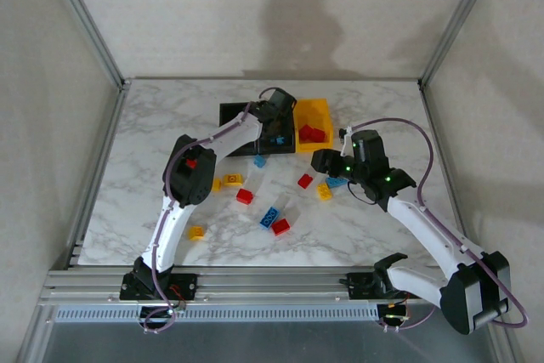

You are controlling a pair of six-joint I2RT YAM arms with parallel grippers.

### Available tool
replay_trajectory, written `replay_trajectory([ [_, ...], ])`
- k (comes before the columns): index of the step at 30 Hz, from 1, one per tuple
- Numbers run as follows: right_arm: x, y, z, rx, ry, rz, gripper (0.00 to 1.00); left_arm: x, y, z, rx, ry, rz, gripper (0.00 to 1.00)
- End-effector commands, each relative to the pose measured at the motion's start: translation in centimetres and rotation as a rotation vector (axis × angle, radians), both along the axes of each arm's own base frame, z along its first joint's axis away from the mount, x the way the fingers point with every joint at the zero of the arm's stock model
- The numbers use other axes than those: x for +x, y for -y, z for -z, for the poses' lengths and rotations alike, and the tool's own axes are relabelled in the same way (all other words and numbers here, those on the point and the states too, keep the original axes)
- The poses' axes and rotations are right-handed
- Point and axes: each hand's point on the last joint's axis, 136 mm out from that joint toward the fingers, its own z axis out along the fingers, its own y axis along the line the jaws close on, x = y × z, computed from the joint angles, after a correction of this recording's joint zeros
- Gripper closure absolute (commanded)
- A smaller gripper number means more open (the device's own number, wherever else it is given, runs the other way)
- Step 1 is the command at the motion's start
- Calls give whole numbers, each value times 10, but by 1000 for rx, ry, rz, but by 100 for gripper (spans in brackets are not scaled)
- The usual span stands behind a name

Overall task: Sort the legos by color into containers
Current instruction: Place the lego in the container, then pick up the lego from the middle-left of the table.

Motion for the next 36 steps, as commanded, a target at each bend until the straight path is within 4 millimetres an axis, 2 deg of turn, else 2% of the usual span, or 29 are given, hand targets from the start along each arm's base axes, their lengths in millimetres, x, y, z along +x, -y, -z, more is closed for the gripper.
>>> replay_trajectory([
  [1,-1,7,-2,-13,3,24,46,0,0,-6,4,0,12,50],
  [7,-1,7,-4,-12,11,20,46,-1,6,-31,-35,32,23,51],
  [13,1,8,-10,-24,29,19,46,-13,14,-76,-74,89,56,51],
  [18,2,9,-12,-46,43,16,46,-40,8,-112,-109,138,78,50],
  [21,0,7,-12,-38,42,0,45,-63,-8,-120,-125,149,72,49],
  [25,-1,3,-10,-26,36,-16,43,-91,-35,-119,-109,147,48,47],
  [30,-3,-7,-9,-9,35,-43,42,-128,-75,-103,-80,126,-20,44],
  [36,-3,-21,1,-18,19,-68,42,-159,-126,-67,-19,79,-123,37],
])
